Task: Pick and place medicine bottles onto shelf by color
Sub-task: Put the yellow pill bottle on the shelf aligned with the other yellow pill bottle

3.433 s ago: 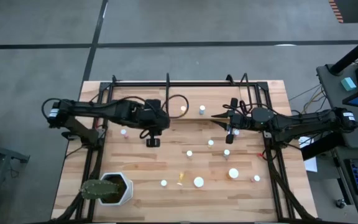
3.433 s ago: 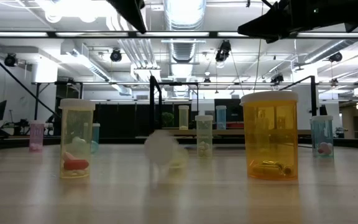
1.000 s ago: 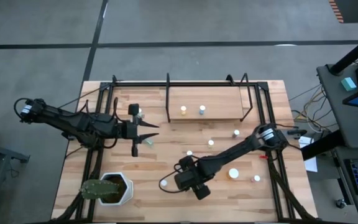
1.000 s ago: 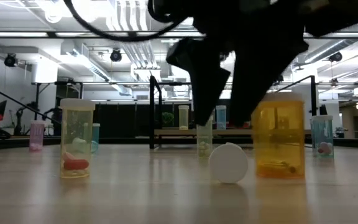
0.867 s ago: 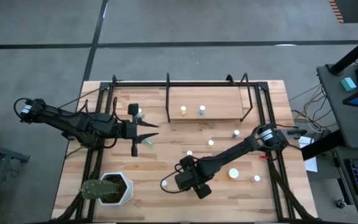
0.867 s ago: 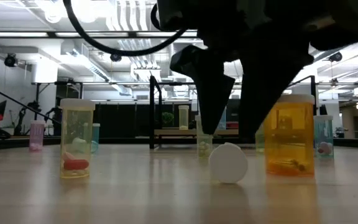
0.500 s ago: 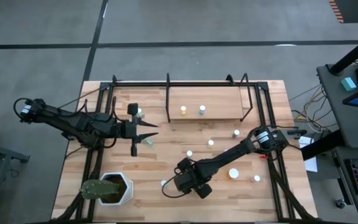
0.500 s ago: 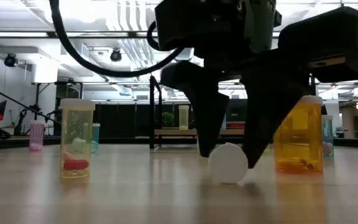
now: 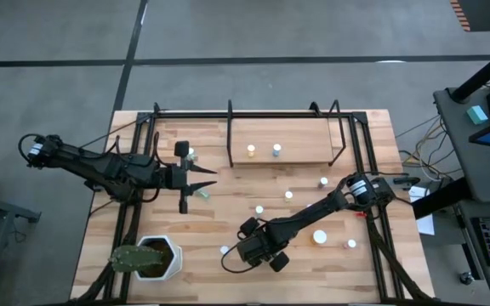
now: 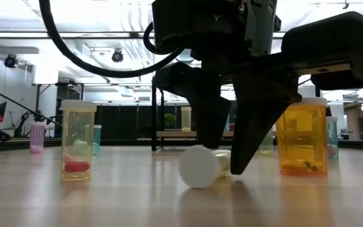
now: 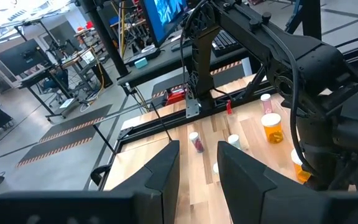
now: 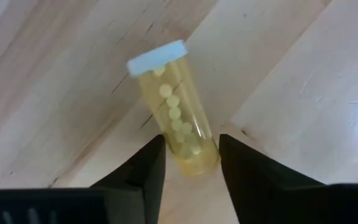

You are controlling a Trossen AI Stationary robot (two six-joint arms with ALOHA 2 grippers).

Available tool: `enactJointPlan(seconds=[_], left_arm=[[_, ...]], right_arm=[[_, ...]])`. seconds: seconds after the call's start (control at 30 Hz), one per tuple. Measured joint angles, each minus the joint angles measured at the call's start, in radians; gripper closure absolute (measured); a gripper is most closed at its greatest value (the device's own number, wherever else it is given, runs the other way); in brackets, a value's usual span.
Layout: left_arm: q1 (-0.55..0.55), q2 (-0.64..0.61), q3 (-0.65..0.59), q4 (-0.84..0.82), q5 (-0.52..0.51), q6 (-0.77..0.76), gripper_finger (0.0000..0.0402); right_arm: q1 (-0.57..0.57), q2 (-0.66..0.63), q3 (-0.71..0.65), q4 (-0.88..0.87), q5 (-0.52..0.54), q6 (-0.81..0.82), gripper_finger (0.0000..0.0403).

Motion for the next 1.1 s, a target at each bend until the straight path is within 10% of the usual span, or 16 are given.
enactJointPlan(seconds=[0.77,1.1], left_arm=[[0.000,-0.006,0.000,0.080,0.001,0.032,0.0311],[0.000,0.002,-0.003,0.109,0.012,0.033,0.0311]], right_arm=[[-0.049,-0.240,-0.074,-0.045,0.015,0.075,0.0307],[-0.137,-0.624,-0.541,0.657,0.142,0.143,0.0312]])
